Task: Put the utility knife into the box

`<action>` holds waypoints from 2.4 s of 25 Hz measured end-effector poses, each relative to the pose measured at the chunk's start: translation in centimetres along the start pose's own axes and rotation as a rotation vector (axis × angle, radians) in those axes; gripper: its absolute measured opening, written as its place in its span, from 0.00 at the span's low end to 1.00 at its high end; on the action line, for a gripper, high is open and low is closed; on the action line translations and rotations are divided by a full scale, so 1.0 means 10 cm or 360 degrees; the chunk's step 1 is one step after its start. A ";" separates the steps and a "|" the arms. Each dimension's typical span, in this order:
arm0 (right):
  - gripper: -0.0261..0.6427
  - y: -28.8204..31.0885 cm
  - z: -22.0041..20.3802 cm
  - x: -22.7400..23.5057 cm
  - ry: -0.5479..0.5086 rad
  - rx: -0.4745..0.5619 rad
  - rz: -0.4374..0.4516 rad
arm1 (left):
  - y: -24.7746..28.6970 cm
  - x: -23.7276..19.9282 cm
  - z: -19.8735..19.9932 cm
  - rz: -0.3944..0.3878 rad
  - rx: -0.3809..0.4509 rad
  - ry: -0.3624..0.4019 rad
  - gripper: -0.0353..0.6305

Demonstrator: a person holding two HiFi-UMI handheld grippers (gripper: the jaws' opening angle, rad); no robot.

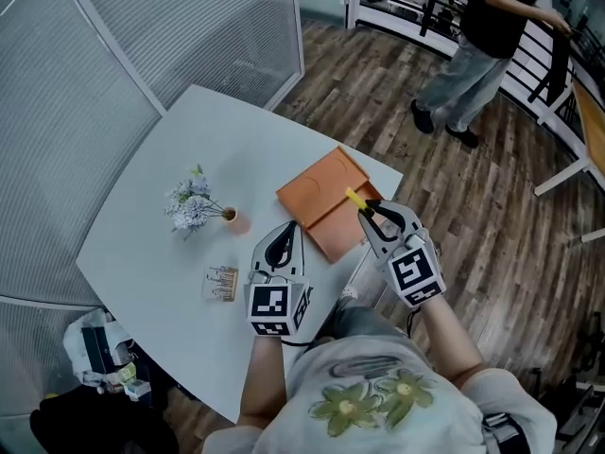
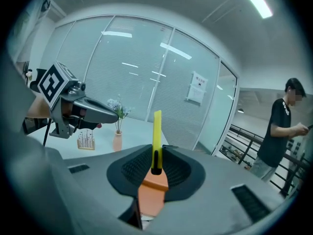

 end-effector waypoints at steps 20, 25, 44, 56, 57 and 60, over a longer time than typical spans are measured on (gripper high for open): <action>0.15 0.42 -0.51 0.07 -0.0151 -0.0177 0.0390 | 0.24 -0.25 -0.20 0.0120 -0.0113 -0.0007 0.05; 0.15 0.50 -0.66 0.07 -0.0178 -0.0226 0.0460 | 0.29 -0.30 -0.23 0.0142 -0.0125 -0.0026 0.05; 0.15 0.64 -1.05 0.01 -0.0333 -0.0415 0.0695 | 0.34 -0.37 -0.35 0.0176 -0.0199 -0.0034 0.05; 0.15 0.76 -1.21 -0.08 -0.0428 -0.0511 0.0833 | 0.35 -0.48 -0.38 0.0212 -0.0224 -0.0034 0.05; 0.15 0.76 -1.22 -0.08 -0.0435 -0.0516 0.0840 | 0.34 -0.48 -0.39 0.0216 -0.0224 -0.0033 0.05; 0.15 0.78 -1.27 -0.09 -0.0459 -0.0533 0.0869 | 0.33 -0.49 -0.41 0.0227 -0.0234 -0.0039 0.05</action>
Point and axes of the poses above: the fingertips, and each gripper's own axes: y forward along the fingers, x to its right, z out of its top, the point moved 4 cm from there along -y, backward along the fingers, and after that the axes turned 12 degrees about x, right-handed, at the moved point
